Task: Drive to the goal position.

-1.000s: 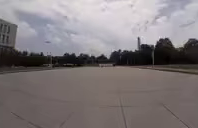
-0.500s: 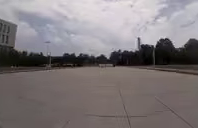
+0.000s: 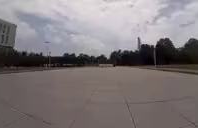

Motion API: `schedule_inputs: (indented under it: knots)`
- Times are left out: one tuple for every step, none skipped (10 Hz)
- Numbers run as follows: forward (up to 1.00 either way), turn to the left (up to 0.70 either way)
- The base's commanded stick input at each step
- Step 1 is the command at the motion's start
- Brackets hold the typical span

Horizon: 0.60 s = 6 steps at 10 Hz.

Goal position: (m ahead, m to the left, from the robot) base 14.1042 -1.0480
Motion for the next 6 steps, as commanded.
schedule_inputs:
  knots:
    - [0.7,0.0]
    - [0.7,0.0]
    - [0.7,0.0]
    - [0.7,0.0]
    - [0.7,0.0]
    - [0.7,0.0]
